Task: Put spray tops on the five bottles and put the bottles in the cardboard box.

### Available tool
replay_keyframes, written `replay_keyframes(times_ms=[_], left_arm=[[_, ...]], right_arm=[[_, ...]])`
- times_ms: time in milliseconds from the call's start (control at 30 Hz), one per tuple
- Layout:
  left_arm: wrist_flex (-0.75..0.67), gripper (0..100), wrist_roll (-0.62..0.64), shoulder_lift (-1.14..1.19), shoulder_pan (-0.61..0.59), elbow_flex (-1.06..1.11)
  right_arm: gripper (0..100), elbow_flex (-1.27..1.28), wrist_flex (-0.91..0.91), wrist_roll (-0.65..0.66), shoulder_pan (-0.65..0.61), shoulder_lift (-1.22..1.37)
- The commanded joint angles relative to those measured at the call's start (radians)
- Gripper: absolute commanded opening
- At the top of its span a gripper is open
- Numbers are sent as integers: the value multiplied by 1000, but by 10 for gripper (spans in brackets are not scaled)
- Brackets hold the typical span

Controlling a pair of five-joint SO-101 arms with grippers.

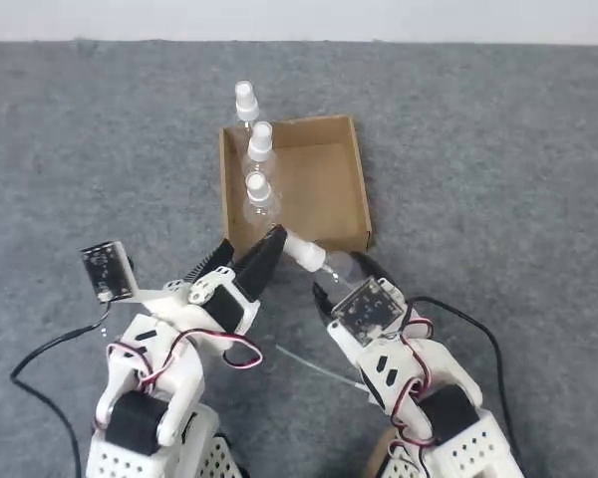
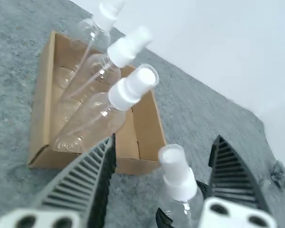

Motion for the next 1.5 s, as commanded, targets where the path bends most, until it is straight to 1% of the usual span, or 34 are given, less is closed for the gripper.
replay_keyframes(times_ms=[0,133,433,500,567,633,733,967,1100,1467], left_arm=[[-37,295,15,-23,-8,-59],[-49,295,58,-23,-8,-59],[-49,295,64,-23,-9,-61],[-51,295,94,-23,-9,-61],[-55,295,126,-23,-34,-61],[-95,295,140,-23,-71,-54],[-153,295,140,-23,-115,-22],[-252,295,140,-23,-115,48],[-262,295,140,-23,-115,56],[-284,295,140,-23,-114,65]], right_arm=[[59,-32,-10,-63,13,-18],[61,-37,-10,-78,13,-18],[63,-84,-12,-91,13,-18],[63,-84,-27,-91,13,-18],[63,-83,-45,-91,13,-18],[63,-83,-56,-91,13,-18],[63,-84,-61,-91,5,-18],[63,-86,-90,-91,-25,-18],[63,-86,-142,-91,-50,-18],[64,-84,-268,-91,-48,-18]])
